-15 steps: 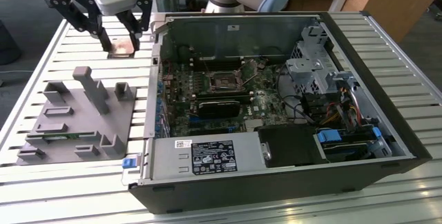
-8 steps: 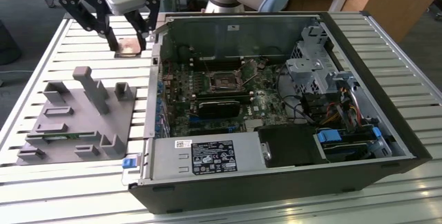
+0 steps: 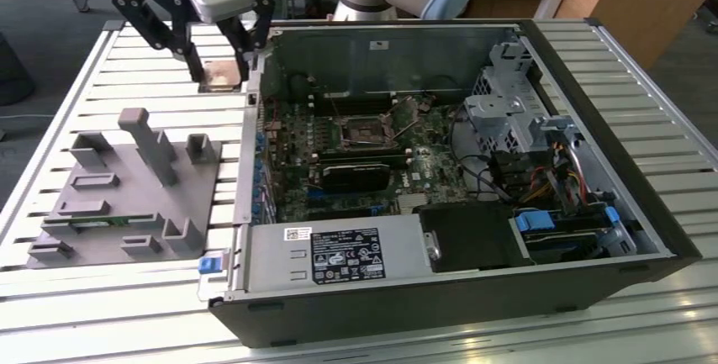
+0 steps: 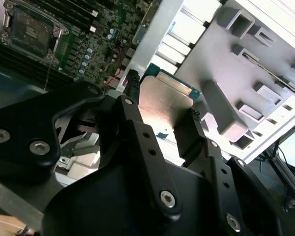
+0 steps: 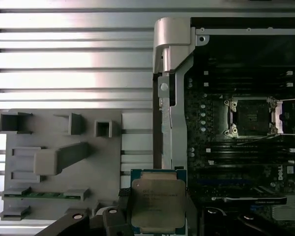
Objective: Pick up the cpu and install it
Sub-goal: 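Pick up the cpu and move it towards the insertion slot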
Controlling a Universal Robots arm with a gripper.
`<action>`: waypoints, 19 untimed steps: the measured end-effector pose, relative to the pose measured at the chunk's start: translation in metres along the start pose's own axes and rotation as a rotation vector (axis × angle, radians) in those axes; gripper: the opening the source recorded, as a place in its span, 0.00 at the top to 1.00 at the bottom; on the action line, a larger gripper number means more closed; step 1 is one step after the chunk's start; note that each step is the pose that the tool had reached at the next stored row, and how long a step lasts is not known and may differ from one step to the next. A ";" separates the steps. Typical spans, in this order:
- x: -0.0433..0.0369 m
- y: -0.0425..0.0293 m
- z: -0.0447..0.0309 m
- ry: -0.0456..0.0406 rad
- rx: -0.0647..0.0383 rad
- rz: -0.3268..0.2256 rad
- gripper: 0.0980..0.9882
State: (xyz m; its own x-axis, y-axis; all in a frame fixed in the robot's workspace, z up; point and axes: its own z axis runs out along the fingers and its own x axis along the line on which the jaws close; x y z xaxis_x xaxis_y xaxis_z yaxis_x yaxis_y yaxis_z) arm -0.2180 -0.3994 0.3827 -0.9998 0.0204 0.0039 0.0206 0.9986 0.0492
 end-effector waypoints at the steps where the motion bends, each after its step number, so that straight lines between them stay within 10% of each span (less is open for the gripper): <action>1: -0.0014 0.0002 0.0000 0.0000 0.000 0.000 0.51; 19: -0.0262 0.0028 0.0000 0.0000 0.000 0.000 0.51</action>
State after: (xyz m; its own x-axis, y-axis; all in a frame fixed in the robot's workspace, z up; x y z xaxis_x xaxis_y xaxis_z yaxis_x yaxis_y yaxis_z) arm -0.1918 -0.3971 0.3828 -0.9998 0.0204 0.0039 0.0206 0.9986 0.0492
